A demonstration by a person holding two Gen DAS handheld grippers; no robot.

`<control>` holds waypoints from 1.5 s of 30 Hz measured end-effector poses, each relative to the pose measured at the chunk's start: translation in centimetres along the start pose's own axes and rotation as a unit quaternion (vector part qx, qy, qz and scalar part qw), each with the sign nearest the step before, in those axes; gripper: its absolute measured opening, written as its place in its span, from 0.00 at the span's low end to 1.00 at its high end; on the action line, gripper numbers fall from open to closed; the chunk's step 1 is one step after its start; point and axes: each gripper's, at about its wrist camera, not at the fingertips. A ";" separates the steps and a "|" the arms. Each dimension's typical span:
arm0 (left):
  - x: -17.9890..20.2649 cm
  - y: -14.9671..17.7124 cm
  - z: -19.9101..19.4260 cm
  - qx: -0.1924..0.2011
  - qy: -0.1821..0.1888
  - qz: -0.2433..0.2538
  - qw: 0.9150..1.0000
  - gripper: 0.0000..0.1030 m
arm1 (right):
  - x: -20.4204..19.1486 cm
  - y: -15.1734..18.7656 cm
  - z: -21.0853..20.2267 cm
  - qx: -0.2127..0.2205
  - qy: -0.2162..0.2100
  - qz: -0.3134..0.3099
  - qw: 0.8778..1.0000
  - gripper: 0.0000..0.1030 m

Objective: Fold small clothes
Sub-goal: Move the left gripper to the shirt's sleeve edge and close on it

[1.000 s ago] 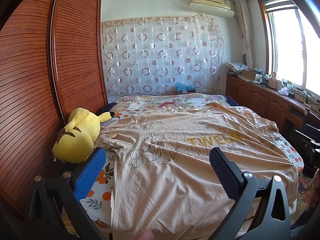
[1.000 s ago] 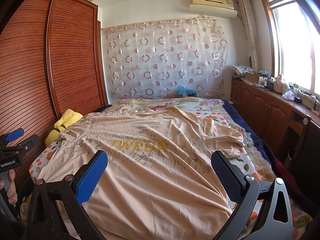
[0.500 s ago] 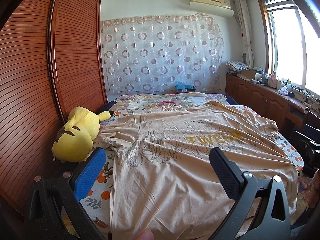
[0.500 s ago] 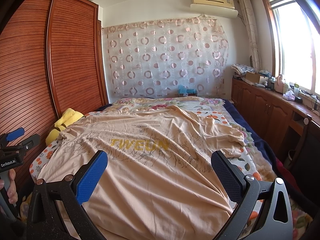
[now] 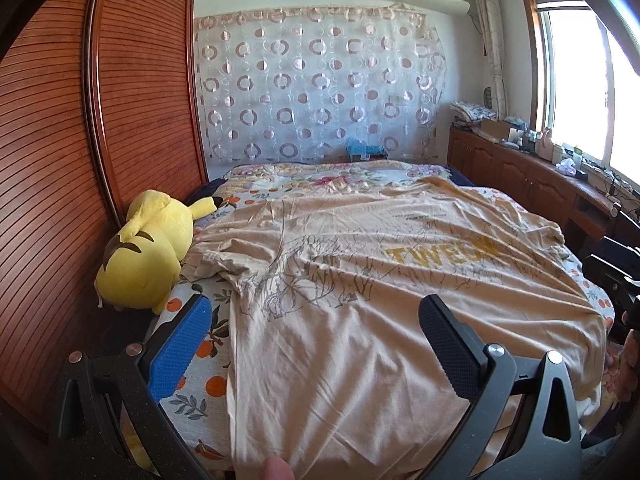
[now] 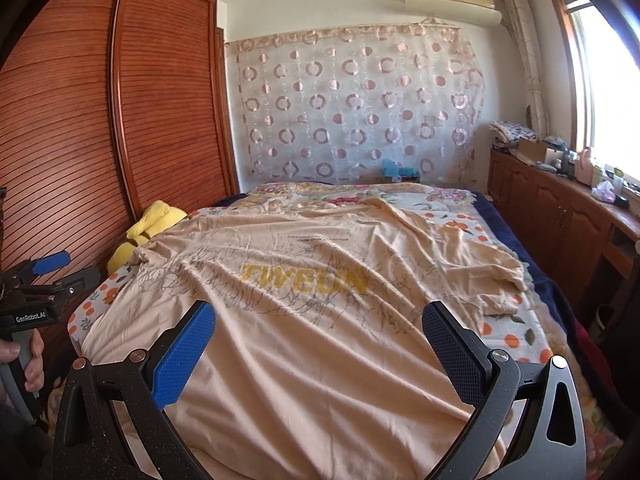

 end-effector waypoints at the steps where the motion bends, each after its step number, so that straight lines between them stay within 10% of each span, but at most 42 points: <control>1: -0.5 0.2 0.7 -0.009 0.000 -0.003 1.000 1.00 | -0.1 -0.1 0.5 -0.003 -0.005 -0.004 1.000 1.00; 31: -13.0 -1.1 11.4 -0.110 -0.015 -0.062 0.992 0.93 | -0.3 -3.3 12.0 -0.072 -0.094 -0.098 0.988 0.96; 45: -13.9 -2.7 18.0 -0.188 0.049 -0.124 0.973 0.56 | 0.5 -5.0 15.1 -0.152 -0.082 -0.111 0.979 0.96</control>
Point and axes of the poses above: each gripper's, at about its wrist camera, not at the fingertips, and z roughly the way its jaws point, x to its right, y to its underside, and after that the axes turned 5 degrees about -y, right-handed
